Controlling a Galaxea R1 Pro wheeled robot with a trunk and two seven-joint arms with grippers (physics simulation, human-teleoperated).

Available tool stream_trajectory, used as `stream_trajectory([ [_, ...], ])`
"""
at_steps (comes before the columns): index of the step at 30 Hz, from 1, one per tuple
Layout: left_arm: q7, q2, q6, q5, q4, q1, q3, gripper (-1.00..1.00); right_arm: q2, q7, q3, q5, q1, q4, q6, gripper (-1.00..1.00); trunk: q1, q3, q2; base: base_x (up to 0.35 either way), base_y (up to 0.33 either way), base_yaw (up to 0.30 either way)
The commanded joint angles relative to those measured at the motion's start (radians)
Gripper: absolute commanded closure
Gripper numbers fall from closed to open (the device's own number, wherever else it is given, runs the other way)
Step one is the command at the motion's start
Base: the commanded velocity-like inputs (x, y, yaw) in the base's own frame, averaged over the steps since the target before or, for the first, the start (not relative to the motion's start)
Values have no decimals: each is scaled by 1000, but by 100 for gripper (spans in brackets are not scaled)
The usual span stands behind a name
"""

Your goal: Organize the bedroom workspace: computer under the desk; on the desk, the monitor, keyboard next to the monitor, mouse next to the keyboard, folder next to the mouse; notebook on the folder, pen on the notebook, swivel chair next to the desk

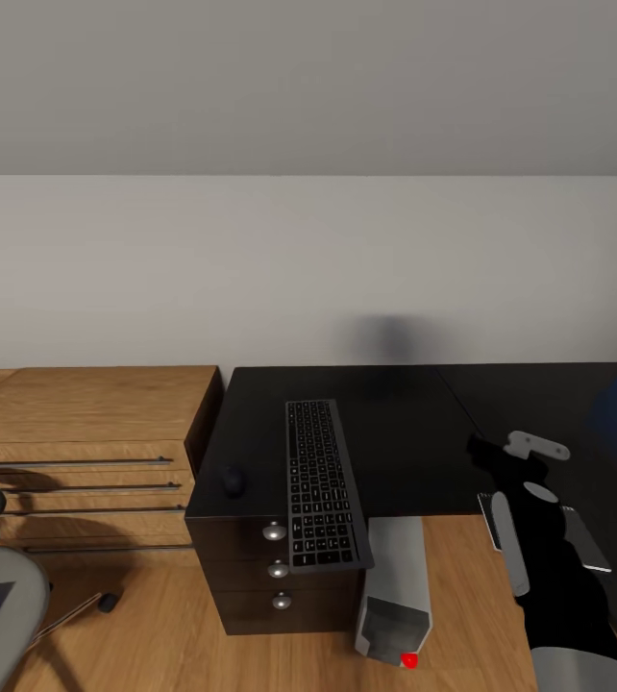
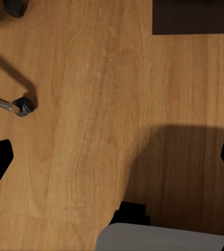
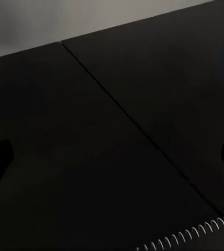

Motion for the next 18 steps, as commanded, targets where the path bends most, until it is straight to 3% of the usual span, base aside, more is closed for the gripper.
stream_trajectory([
  [1,7,0,-4,6,0,-1,-9,-100,1,-5,3,-9,0,3,3,-100,0,-1,-1,0,0,0],
  [5,7,0,-5,6,0,-1,-9,-100,0,-4,2,-9,0,8,3,-100,0,-1,-1,0,0,0],
  [18,7,0,-5,6,0,-1,-10,-100,-1,-7,-3,-8,0,6,-5,-100,0,-1,-1,-321,36,0],
])
